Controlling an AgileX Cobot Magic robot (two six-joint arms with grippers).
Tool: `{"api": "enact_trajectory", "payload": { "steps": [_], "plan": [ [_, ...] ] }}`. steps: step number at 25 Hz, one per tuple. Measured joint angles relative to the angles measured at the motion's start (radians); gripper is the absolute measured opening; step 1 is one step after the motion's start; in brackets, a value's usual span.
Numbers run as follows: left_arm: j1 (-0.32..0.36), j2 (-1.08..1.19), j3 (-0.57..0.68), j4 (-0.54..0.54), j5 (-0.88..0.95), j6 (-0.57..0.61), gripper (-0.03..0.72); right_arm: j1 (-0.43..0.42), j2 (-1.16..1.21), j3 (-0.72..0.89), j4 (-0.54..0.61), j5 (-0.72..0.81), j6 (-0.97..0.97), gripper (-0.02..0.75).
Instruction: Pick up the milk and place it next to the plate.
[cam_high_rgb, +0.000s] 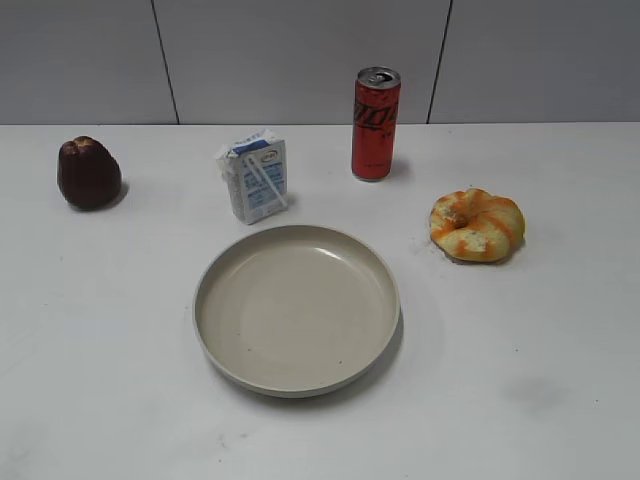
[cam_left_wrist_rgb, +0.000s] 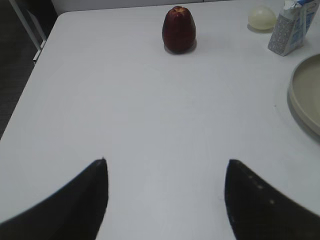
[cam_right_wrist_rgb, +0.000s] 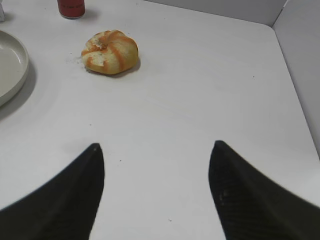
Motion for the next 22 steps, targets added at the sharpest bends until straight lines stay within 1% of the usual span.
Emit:
{"api": "enact_trajectory", "payload": {
  "steps": [12, 15, 19, 22],
  "plan": [
    [0.000, 0.000, -0.001, -0.001, -0.006, 0.000, 0.550, 0.000, 0.000, 0.000, 0.000, 0.000, 0.000, 0.497],
    [-0.001, 0.023, -0.021, -0.010, -0.062, 0.000, 0.550, 0.000, 0.000, 0.000, 0.000, 0.000, 0.000, 0.497],
    [-0.001, 0.176, -0.055, -0.070, -0.167, 0.012, 0.550, 0.000, 0.000, 0.000, 0.000, 0.000, 0.000, 0.497],
    [-0.001, 0.345, -0.069, -0.143, -0.259, 0.081, 0.550, 0.000, 0.000, 0.000, 0.000, 0.000, 0.000, 0.497]
  ]
}}
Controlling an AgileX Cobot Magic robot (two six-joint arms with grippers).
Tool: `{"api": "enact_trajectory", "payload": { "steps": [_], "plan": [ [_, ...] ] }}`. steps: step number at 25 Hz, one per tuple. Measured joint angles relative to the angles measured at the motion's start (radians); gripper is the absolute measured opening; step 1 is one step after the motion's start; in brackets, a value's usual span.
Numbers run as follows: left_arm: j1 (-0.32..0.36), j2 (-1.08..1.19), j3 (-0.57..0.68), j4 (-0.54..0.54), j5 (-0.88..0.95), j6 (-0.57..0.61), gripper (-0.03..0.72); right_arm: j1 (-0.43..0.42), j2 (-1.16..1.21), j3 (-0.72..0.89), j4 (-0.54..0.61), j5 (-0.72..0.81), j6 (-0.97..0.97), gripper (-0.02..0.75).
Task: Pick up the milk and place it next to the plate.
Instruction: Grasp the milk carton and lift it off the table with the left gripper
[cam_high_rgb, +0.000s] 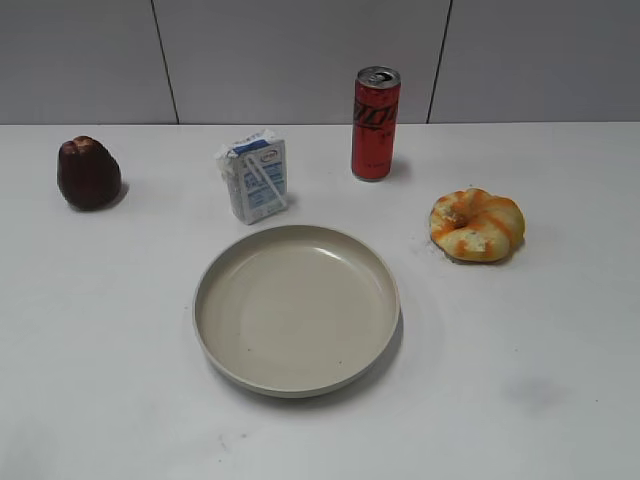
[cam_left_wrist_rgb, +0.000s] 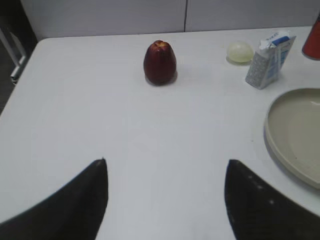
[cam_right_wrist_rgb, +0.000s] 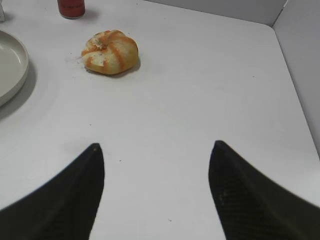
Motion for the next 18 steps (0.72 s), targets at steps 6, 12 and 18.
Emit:
{"api": "enact_trajectory", "payload": {
  "steps": [6, 12, 18],
  "plan": [
    [0.000, 0.374, -0.111, -0.150, -0.146, 0.212, 0.550, 0.000, 0.000, 0.000, 0.000, 0.000, 0.000, 0.497],
    [-0.022, 0.734, -0.351, -0.175, -0.167, 0.296, 0.550, 0.000, 0.000, 0.000, 0.000, 0.000, 0.000, 0.497],
    [-0.143, 1.054, -0.659, -0.150, -0.162, 0.305, 0.550, 0.000, 0.000, 0.000, 0.000, 0.000, 0.000, 0.497]
  ]
}}
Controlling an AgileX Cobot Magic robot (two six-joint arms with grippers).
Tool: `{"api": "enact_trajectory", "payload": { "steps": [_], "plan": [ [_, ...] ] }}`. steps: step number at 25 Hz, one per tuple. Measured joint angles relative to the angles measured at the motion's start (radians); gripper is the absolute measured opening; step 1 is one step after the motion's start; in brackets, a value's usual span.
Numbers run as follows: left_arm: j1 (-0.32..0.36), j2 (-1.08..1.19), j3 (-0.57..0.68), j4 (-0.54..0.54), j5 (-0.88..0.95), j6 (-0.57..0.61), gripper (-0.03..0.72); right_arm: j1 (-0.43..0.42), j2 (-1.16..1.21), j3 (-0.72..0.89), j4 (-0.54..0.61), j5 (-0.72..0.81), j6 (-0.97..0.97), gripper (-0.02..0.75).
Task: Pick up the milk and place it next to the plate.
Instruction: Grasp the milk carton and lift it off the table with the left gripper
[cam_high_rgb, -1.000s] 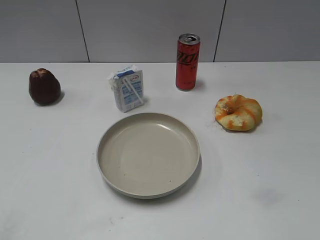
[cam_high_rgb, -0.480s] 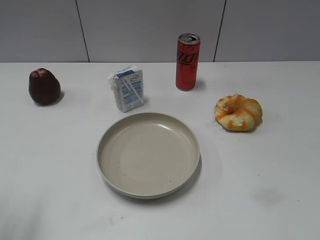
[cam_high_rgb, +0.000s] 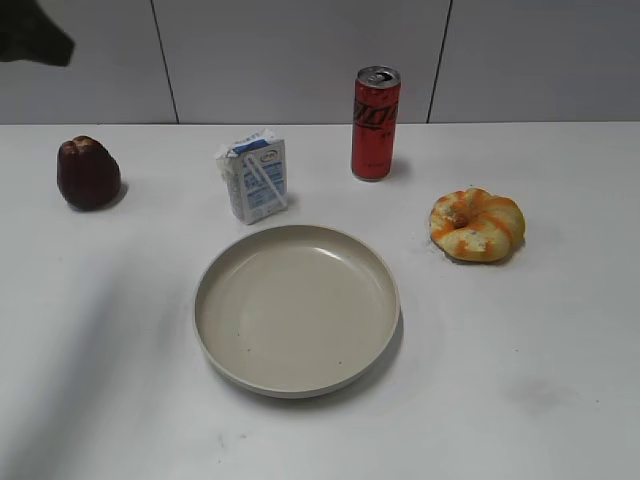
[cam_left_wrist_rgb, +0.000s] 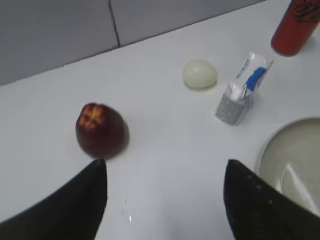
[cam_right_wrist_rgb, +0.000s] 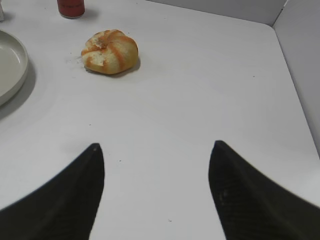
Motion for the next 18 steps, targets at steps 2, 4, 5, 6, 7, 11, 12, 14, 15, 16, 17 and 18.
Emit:
{"api": "enact_trajectory", "payload": {
  "steps": [2, 4, 5, 6, 7, 11, 12, 14, 15, 16, 17, 18],
  "plan": [
    [-0.044, 0.113, -0.108, 0.001, 0.025, 0.001, 0.550, 0.000, 0.000, 0.000, 0.000, 0.000, 0.000, 0.497],
    [-0.081, 0.219, -0.221, 0.002, 0.077, 0.007, 0.550, 0.000, 0.000, 0.000, 0.000, 0.000, 0.000, 0.497],
    [-0.100, 0.276, -0.283, 0.001, 0.109, 0.021, 0.550, 0.000, 0.000, 0.000, 0.000, 0.000, 0.000, 0.497],
    [-0.118, 0.323, -0.347, 0.000, 0.153, 0.040, 0.550, 0.000, 0.000, 0.000, 0.000, 0.000, 0.000, 0.497],
    [-0.131, 0.380, -0.409, -0.001, 0.199, 0.051, 0.550, 0.000, 0.000, 0.000, 0.000, 0.000, 0.000, 0.497],
    [-0.176, 0.577, -0.615, -0.005, 0.358, 0.084, 0.550, 0.000, 0.000, 0.000, 0.000, 0.000, 0.000, 0.497],
    [-0.185, 0.622, -0.663, -0.005, 0.382, 0.095, 0.550, 0.000, 0.000, 0.000, 0.000, 0.000, 0.000, 0.497],
    [-0.200, 0.695, -0.744, 0.008, 0.422, 0.107, 0.550, 0.000, 0.000, 0.000, 0.000, 0.000, 0.000, 0.497],
    [-0.209, 0.728, -0.772, 0.022, 0.431, 0.110, 0.550, 0.000, 0.000, 0.000, 0.000, 0.000, 0.000, 0.497],
    [-0.217, 0.757, -0.801, 0.036, 0.436, 0.114, 0.550, 0.000, 0.000, 0.000, 0.000, 0.000, 0.000, 0.497],
    [-0.224, 0.776, -0.826, 0.046, 0.438, 0.116, 0.550, 0.000, 0.000, 0.000, 0.000, 0.000, 0.000, 0.497],
    [-0.228, 0.798, -0.845, 0.053, 0.441, 0.119, 0.550, 0.000, 0.000, 0.000, 0.000, 0.000, 0.000, 0.497]
  ]
}}
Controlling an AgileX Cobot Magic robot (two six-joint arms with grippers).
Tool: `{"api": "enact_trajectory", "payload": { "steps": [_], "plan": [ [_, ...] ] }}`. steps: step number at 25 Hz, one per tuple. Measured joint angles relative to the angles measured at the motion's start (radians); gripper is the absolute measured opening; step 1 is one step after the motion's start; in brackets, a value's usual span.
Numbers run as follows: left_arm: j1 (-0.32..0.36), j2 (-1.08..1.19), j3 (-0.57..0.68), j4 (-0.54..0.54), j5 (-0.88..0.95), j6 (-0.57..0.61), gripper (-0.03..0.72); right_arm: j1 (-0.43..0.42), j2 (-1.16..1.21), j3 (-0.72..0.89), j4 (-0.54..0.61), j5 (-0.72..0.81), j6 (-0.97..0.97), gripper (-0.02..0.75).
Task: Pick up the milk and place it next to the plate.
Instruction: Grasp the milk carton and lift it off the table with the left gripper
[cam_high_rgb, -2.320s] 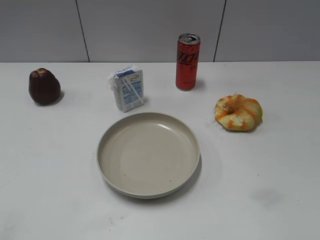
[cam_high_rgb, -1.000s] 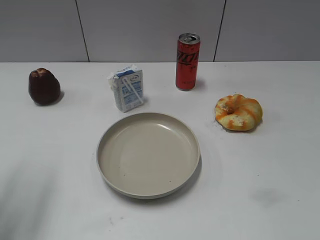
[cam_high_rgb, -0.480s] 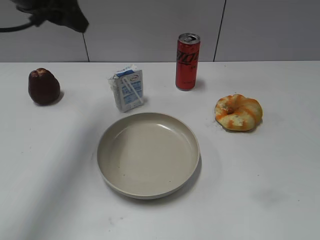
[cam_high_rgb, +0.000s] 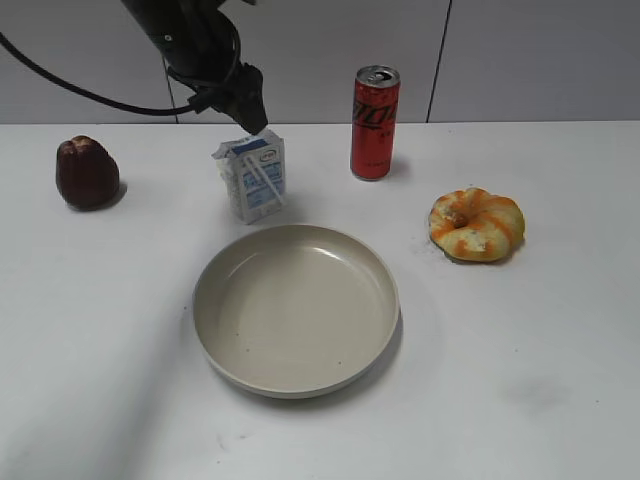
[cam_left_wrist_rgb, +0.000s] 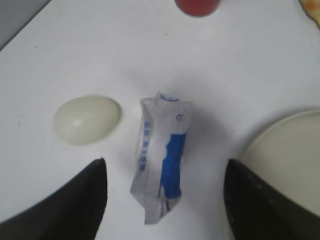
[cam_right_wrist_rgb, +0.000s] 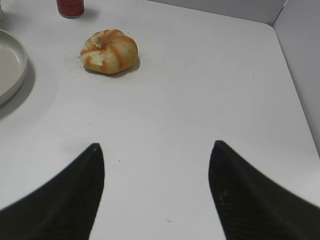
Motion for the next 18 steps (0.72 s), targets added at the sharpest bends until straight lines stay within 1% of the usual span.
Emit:
{"api": "enact_trajectory", "payload": {
  "steps": [4, 8, 14, 16, 18],
  "plan": [
    [-0.007, 0.050, -0.024, 0.010, 0.003, 0.025, 0.550, 0.000, 0.000, 0.000, 0.000, 0.000, 0.000, 0.497],
    [-0.007, 0.090, -0.026, 0.043, -0.014, 0.053, 0.548, 0.000, 0.000, 0.000, 0.000, 0.000, 0.000, 0.497],
    [-0.007, 0.147, -0.026, 0.048, -0.058, 0.064, 0.544, 0.000, 0.000, 0.000, 0.000, 0.000, 0.000, 0.497],
    [-0.007, 0.165, -0.026, 0.046, -0.058, 0.064, 0.522, 0.000, 0.000, 0.000, 0.000, 0.000, 0.000, 0.497],
    [-0.007, 0.174, -0.026, 0.040, -0.066, 0.064, 0.471, 0.000, 0.000, 0.000, 0.000, 0.000, 0.000, 0.497]
  ]
}}
